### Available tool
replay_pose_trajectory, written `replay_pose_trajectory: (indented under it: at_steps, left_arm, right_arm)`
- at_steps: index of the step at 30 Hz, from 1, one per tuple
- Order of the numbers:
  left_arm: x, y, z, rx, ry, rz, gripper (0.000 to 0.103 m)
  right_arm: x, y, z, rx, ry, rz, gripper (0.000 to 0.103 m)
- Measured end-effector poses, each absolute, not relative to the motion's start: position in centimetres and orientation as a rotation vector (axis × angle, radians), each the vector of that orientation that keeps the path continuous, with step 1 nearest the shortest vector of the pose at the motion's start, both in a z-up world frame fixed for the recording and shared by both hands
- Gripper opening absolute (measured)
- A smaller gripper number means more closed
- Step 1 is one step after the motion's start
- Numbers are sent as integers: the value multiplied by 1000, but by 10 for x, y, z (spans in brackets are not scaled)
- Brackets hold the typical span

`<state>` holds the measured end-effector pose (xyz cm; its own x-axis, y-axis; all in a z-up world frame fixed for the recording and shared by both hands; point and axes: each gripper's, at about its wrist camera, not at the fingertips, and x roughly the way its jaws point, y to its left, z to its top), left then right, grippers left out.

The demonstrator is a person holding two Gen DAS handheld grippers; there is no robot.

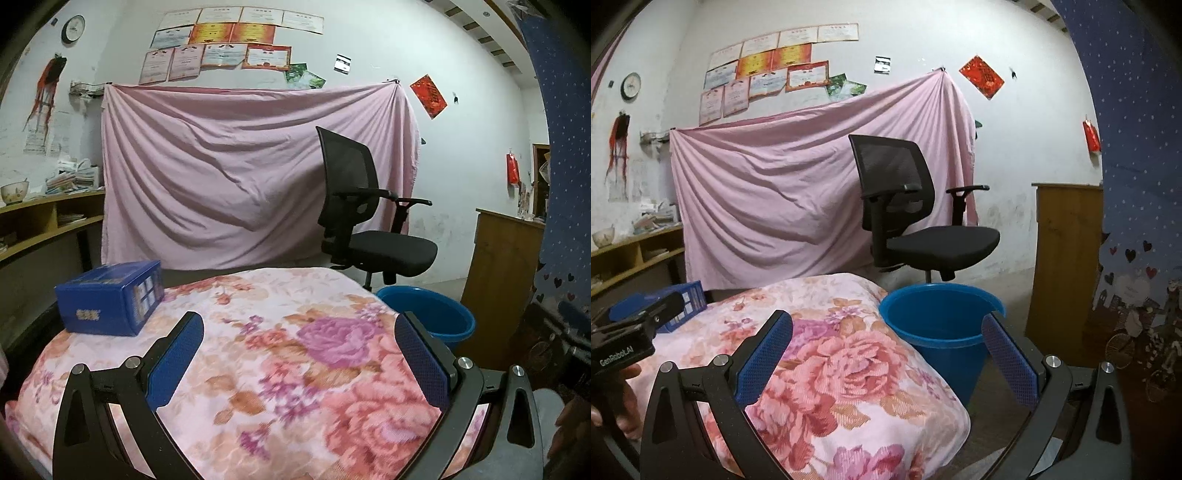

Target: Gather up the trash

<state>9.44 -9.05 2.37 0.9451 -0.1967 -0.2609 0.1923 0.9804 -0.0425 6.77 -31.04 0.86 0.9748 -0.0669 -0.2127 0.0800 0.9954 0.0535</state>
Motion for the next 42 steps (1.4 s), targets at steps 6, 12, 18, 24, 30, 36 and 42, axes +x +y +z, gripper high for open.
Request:
replay_pose_trajectory:
  at_steps: [6,12,18,24,30,36,42]
  left_arm:
    - [87,-83,13,-24,265,-174,101]
    - [84,-78,13,-27,254,-167,101]
    - [82,-74,14,-28,243,-167,101]
    - [82,-73,13,-24,238,-166,101]
    - [81,-74,13,-23,238,-166,101]
    - [81,-74,13,-23,237,-166,101]
    - [81,-74,13,-24,239,-167,101]
  right_arm:
    - [63,-297,3,7,204,-68,103]
    - [60,-293,1,-2,202,-65,103]
    - [58,-291,1,-7,204,-61,103]
    - [56,-289,1,-7,204,-60,103]
    - [56,-289,1,-5,203,-59,103]
    - [56,-288,1,-4,204,-58,103]
    - [56,-288,1,-4,205,-60,103]
